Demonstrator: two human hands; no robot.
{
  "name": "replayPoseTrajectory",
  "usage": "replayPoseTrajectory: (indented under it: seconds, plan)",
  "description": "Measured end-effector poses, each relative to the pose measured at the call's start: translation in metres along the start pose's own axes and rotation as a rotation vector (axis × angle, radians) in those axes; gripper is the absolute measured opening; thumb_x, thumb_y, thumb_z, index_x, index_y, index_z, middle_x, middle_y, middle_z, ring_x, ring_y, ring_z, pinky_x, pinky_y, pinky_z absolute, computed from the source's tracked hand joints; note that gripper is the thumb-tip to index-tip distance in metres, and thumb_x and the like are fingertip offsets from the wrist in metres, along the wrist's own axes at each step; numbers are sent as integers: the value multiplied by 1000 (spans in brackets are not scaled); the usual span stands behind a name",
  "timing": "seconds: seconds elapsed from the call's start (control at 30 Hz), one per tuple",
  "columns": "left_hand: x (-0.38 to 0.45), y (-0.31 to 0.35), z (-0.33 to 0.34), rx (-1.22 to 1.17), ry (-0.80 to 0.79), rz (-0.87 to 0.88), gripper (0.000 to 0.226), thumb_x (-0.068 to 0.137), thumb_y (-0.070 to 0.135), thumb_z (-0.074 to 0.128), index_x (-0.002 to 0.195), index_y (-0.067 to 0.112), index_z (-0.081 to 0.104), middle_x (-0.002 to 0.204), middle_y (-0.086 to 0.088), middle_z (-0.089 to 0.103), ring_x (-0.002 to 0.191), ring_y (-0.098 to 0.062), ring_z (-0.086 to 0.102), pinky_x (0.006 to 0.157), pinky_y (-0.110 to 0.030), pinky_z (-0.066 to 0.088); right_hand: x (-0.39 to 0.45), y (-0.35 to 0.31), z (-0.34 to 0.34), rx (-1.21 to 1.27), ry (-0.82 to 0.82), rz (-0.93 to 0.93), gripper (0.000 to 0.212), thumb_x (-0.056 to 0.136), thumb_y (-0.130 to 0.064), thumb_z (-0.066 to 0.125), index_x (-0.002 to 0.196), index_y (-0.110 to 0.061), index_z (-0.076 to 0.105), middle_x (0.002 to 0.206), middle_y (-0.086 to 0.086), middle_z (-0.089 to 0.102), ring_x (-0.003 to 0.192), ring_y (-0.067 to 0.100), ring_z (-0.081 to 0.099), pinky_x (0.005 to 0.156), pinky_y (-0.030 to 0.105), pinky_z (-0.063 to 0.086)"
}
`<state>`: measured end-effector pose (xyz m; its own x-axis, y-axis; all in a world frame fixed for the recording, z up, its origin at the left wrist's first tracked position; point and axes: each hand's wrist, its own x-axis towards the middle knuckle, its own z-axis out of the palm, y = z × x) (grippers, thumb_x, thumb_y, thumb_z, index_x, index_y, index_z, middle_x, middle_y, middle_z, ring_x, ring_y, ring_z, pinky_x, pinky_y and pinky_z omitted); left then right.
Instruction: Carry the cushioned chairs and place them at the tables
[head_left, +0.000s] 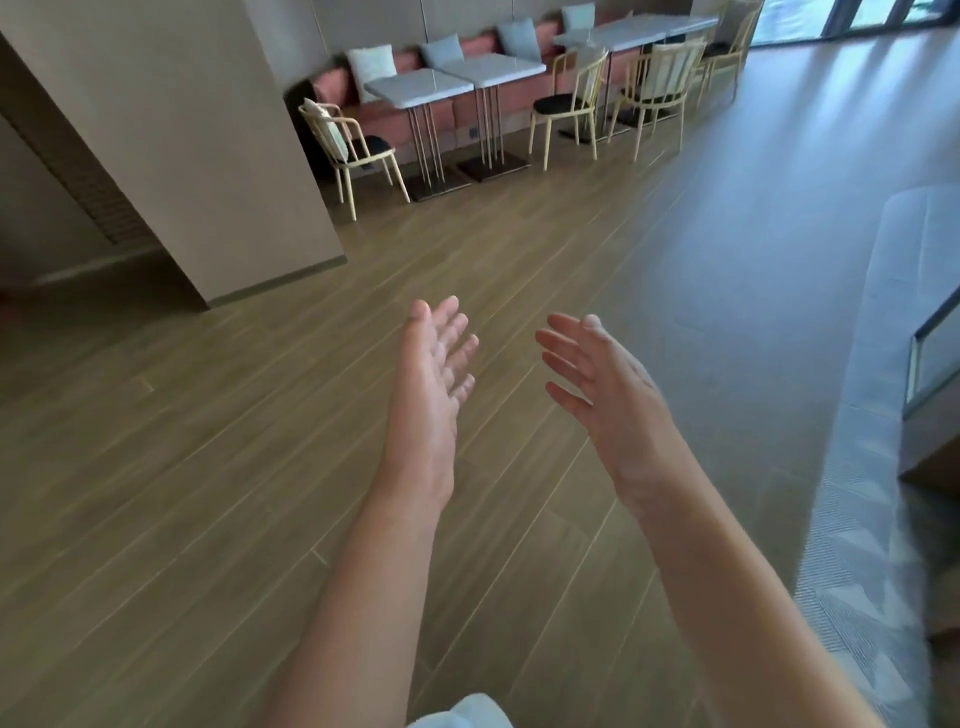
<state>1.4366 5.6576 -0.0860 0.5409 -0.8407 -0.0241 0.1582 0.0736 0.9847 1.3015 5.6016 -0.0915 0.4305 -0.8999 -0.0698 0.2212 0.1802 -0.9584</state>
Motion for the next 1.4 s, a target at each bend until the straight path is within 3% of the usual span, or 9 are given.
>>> replayPoseTrajectory:
  seconds: [0.2,0.5,0.63,0.73,0.87,1.07,1.4]
  plan:
    - [108,-28,28,-5,-30,20,70,87,71,28,145,38,51,147,15,54,128,2,55,118,-41,34,112,8,-26,23,71,30,41,105,-44,35,130,-23,60,134,-1,63,129,16,55,114,43,39]
    - [330,-43,43,-83,-103,2,72,90,70,24,148,35,47,148,13,54,129,0,55,119,-42,32,315,-5,-28,-15,194,-26,49,103,-55,32,129,-25,62,132,-5,65,128,11,56,113,40,41]
    - [410,-37,51,-15,-132,11,69,90,70,25,146,36,48,146,17,54,127,4,54,119,-41,33,392,-12,-21,-2,237,-34,38,107,-44,32,123,-27,63,131,-4,65,129,13,55,115,42,39]
    - [458,-38,50,19,-130,25,73,90,72,23,149,36,46,149,17,51,130,4,52,120,-41,32,440,-11,-16,17,243,-12,43,106,-45,30,127,-24,62,132,-2,65,129,14,55,115,43,38]
    - [524,-42,41,9,-80,-3,79,89,74,20,155,33,37,154,14,46,131,3,52,120,-42,31,513,-7,-10,12,221,13,48,106,-48,28,128,-23,62,132,-3,65,129,13,54,114,42,39]
    - [642,-45,37,7,-14,-27,77,89,74,21,152,34,41,155,10,47,132,-1,52,120,-43,31,645,6,-7,20,154,36,42,105,-50,30,121,-29,64,128,-5,67,126,11,57,113,41,41]
    - [843,-26,67,44,143,9,76,89,74,25,153,36,40,153,15,49,129,2,54,119,-42,33,885,-31,16,-22,-77,52,47,105,-49,32,136,-24,59,135,-5,63,129,10,54,112,37,41]
